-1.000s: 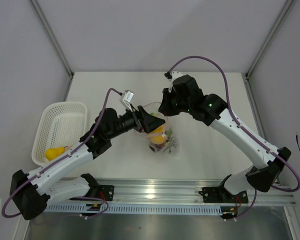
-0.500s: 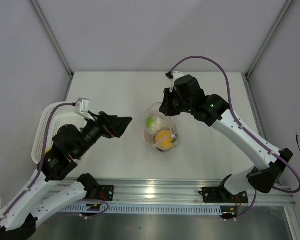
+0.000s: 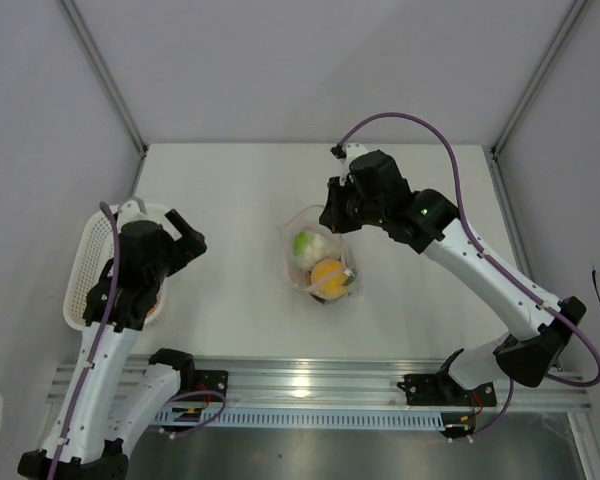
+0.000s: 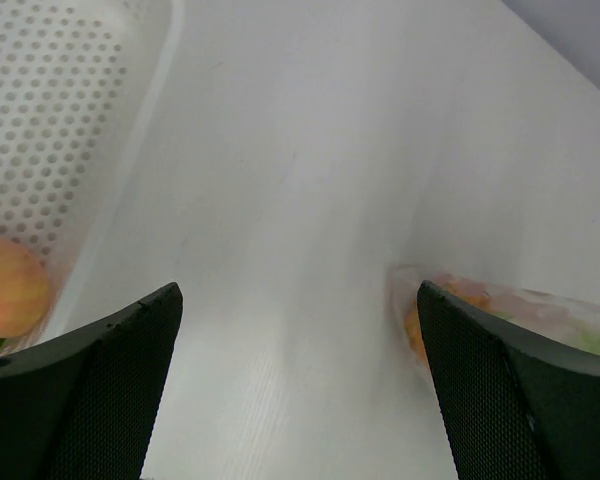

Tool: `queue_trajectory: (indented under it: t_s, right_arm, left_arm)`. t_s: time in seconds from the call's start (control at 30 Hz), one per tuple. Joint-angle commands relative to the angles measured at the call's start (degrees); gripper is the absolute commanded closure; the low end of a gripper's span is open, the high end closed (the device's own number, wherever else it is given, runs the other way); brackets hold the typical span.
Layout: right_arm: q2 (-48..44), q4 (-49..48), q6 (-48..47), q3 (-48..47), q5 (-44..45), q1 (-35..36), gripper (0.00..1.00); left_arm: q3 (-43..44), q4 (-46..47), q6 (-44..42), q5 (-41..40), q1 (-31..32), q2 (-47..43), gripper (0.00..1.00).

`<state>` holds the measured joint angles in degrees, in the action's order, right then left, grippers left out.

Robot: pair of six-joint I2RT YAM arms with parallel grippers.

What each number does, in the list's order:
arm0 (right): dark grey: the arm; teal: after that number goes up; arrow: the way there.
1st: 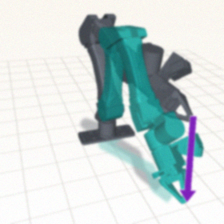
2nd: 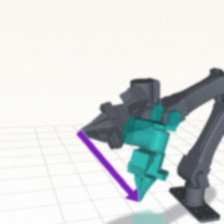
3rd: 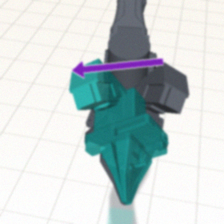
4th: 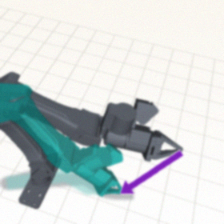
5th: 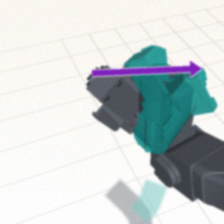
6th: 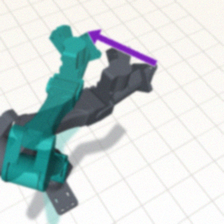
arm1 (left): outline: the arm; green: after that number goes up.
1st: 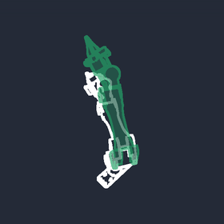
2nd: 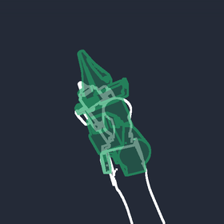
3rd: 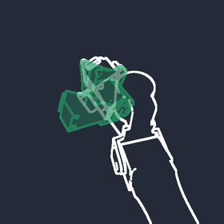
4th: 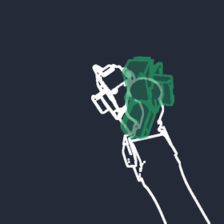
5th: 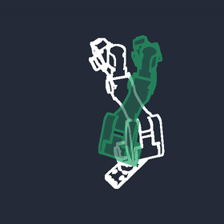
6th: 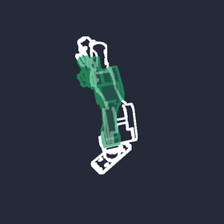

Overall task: Place the food in the zip-top bag and seal the zipper
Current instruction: Place the fake fruit in the zipper food storage bag, then pick up the fake fruit from the bin.

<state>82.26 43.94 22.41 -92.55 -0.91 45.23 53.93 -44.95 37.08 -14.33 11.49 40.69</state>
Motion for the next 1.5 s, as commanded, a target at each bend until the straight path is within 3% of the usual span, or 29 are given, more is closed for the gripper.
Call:
queue_trajectory:
  t_s: [0.0,0.4,0.67,0.9,1.47]
  right_arm:
    - [-2.5,-2.6,-0.7,0.5,-0.6,-0.2,1.00]
    - [-2.5,-2.7,-1.4,1.6,-0.9,-0.5,1.00]
    - [-2.2,-2.9,-1.7,1.6,-2.1,-0.6,1.00]
    - [-2.2,-2.8,-2.1,1.6,-2.3,-0.8,1.00]
    - [-2.1,-3.4,-2.2,2.1,-3.2,-1.1,1.00]
  left_arm:
    - [-0.1,-3.1,-1.0,3.1,-5.8,2.0,0.01]
    - [0.7,-13.6,6.9,0.9,-22.5,16.0,0.01]
    - [-2.2,-10.4,12.1,-5.4,-30.2,13.5,0.01]
    - [-4.3,-10.9,15.8,-13.0,-32.4,15.8,0.01]
    - [-8.3,-6.2,17.6,-8.5,-35.3,28.6,0.01]
